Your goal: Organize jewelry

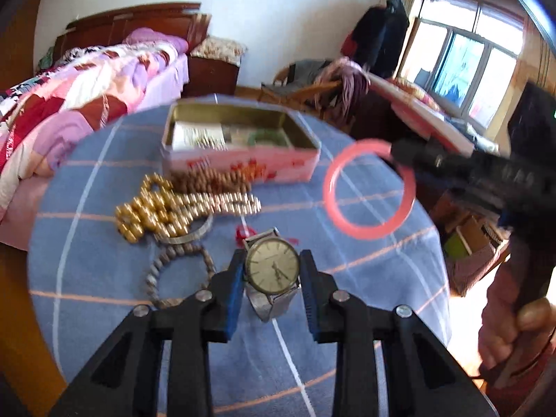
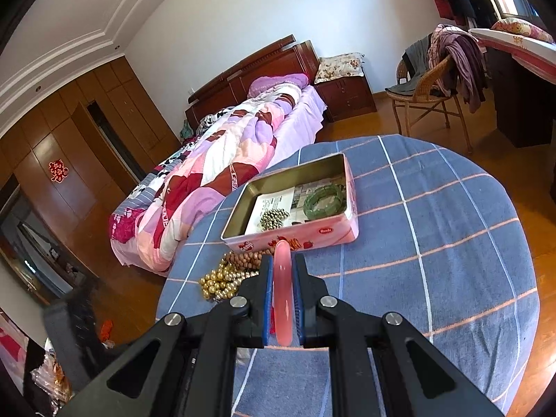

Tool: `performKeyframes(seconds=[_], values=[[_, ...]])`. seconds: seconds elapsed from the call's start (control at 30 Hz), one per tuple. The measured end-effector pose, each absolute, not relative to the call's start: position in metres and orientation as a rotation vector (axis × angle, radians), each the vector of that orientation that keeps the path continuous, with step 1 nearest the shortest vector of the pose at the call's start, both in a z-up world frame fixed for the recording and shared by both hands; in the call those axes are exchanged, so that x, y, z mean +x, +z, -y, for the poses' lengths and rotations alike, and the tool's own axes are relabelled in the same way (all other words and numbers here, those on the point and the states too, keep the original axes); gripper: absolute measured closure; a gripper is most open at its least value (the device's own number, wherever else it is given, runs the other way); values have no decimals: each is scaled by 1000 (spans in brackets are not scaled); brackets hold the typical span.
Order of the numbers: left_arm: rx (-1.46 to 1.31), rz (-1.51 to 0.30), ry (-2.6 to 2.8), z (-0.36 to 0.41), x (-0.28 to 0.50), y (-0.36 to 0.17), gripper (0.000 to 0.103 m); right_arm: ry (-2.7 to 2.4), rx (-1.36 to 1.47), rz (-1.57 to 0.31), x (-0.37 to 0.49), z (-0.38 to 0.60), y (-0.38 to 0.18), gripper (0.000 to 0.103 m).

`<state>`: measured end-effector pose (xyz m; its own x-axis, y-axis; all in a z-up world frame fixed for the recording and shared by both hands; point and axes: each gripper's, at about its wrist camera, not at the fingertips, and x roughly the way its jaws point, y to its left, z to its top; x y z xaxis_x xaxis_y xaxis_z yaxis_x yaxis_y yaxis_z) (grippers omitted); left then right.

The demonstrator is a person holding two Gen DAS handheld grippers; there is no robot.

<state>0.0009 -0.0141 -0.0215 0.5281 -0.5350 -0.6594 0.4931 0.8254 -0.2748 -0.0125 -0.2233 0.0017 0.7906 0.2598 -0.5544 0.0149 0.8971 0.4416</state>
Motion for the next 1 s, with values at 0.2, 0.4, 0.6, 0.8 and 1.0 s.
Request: performKeyframes(seconds=[0.2,0.4,0.6,0.8,1.0], values=[[-77,-712,-593,3,15,9,72,163,439,-615,0,220,17,93],[-65,-657,-561,5,41,26,72,189,424,-555,27,214,40,93],[-82,-639,-540,1,62,30,72,205,468,-576,44,228,45,93],[-96,-642,-528,-8,64,23,71,138,430,-809,47,219,-28,9],[-105,-669,-514,-12,62,16,71,130,295,-946,54,180,-83,10]])
